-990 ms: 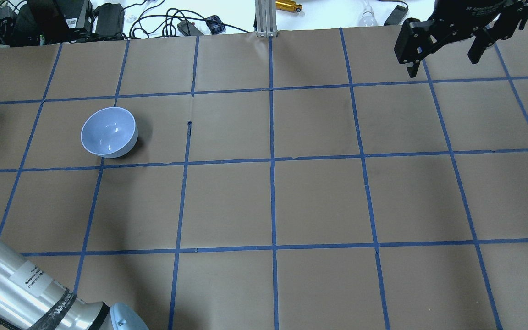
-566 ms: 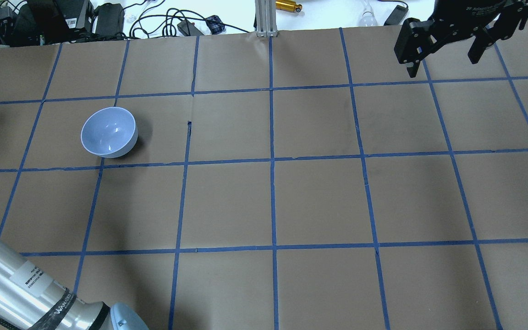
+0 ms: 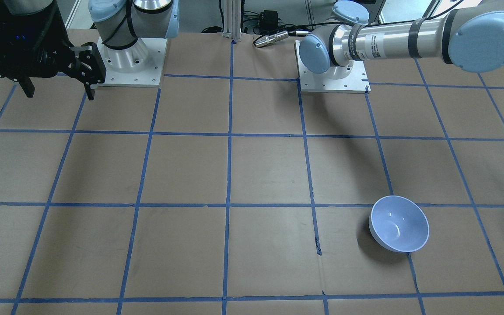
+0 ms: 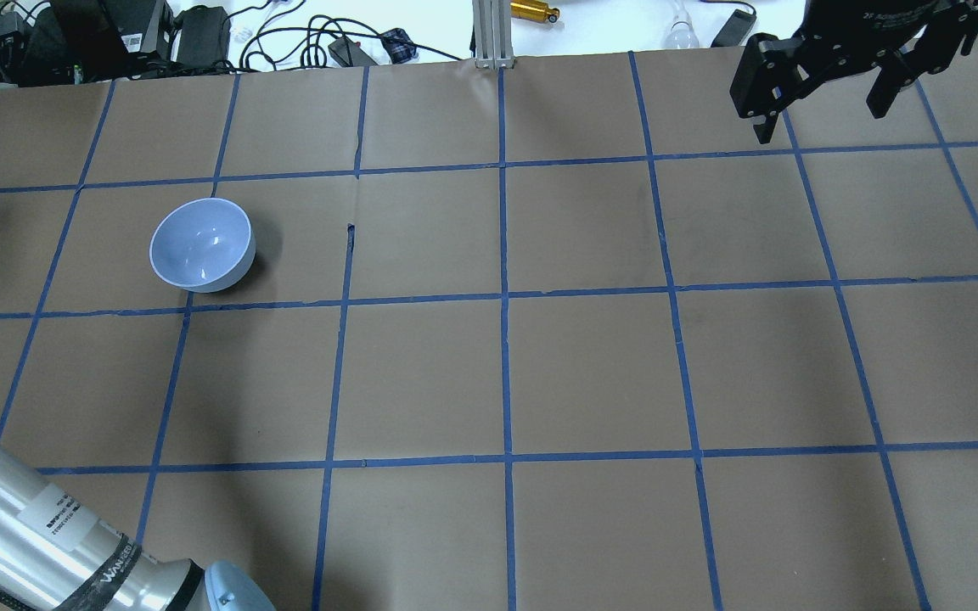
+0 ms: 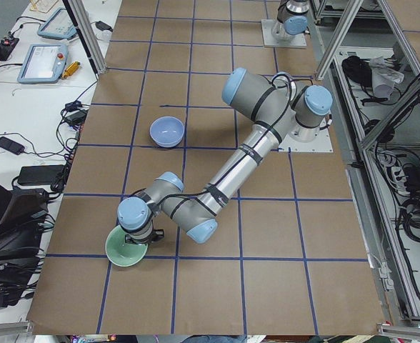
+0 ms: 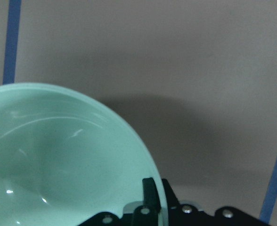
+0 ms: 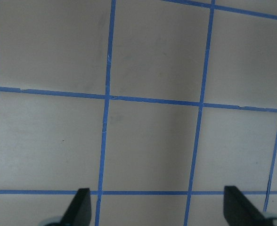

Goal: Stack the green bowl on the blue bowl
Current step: 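Lower the left gripper onto the pale green bowl rim and close it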

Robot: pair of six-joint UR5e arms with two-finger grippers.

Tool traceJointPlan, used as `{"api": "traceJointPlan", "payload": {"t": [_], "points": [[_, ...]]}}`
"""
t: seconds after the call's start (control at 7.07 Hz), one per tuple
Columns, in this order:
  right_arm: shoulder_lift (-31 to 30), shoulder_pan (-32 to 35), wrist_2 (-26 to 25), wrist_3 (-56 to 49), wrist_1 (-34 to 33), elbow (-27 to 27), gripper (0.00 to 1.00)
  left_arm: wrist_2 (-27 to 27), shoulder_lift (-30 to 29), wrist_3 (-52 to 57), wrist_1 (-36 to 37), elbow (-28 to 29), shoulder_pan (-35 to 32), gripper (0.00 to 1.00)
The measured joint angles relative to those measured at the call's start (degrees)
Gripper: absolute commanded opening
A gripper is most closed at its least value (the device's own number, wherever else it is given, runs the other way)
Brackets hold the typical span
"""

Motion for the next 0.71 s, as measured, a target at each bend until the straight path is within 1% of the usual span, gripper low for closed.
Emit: {"api": "traceJointPlan", "payload": {"t": [0.71], "points": [[0.0,0.0,0.0,0.0,0.0,0.0,1.00,-0.1,0.1,0.5,0.3,-0.1,-0.1,0.00]]}}
